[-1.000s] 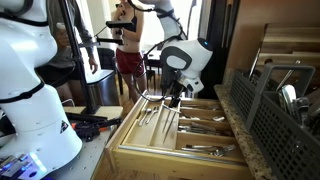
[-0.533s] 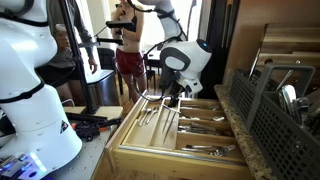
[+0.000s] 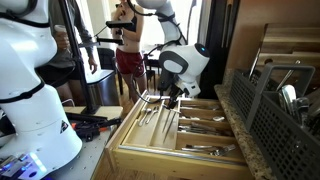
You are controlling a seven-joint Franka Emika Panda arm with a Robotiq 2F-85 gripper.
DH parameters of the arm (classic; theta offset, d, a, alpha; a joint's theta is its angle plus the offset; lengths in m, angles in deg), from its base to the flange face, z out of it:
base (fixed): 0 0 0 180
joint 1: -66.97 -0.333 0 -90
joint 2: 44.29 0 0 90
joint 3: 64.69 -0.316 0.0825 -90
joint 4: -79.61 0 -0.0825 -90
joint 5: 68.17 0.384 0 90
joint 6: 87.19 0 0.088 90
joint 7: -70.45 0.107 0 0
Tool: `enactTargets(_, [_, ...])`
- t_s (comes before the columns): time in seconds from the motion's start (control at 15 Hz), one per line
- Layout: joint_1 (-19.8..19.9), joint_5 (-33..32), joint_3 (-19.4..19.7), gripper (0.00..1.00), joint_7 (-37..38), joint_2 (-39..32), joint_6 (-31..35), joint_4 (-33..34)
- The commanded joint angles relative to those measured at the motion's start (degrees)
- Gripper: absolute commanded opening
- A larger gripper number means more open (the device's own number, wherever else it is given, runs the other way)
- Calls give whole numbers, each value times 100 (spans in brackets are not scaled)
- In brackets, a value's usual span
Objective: Take the spoon from the utensil holder and put it in the drawer with the other spoons
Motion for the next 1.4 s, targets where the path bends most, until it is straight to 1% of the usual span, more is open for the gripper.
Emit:
enactTargets(0.0, [-97,149,-11,100,34,40,223,-155])
enactTargets(0.53, [-112,149,-9,100,43,21,234,-192])
enactTargets(0.6, [-113,147,-8,97,43,25,236,-198])
enactTargets(0.67, [-111,148,-8,90,39,27,236,-201])
enactTargets(0.8, [-110,155,-11,92,38,31,243,-207])
enactTargets(0.87, [-112,152,-11,91,37,27,245,-207])
enactTargets(0.93, [-109,161,-15,94,28,20,248,-205])
enactTargets(1.0, [-105,175,-20,99,20,14,256,-205])
enactTargets(1.07, [-105,182,-22,98,18,11,259,-204])
enactTargets(1.13, [-104,188,-23,100,16,9,263,-206])
enactTargets(1.33, [-103,208,-24,100,6,2,278,-207])
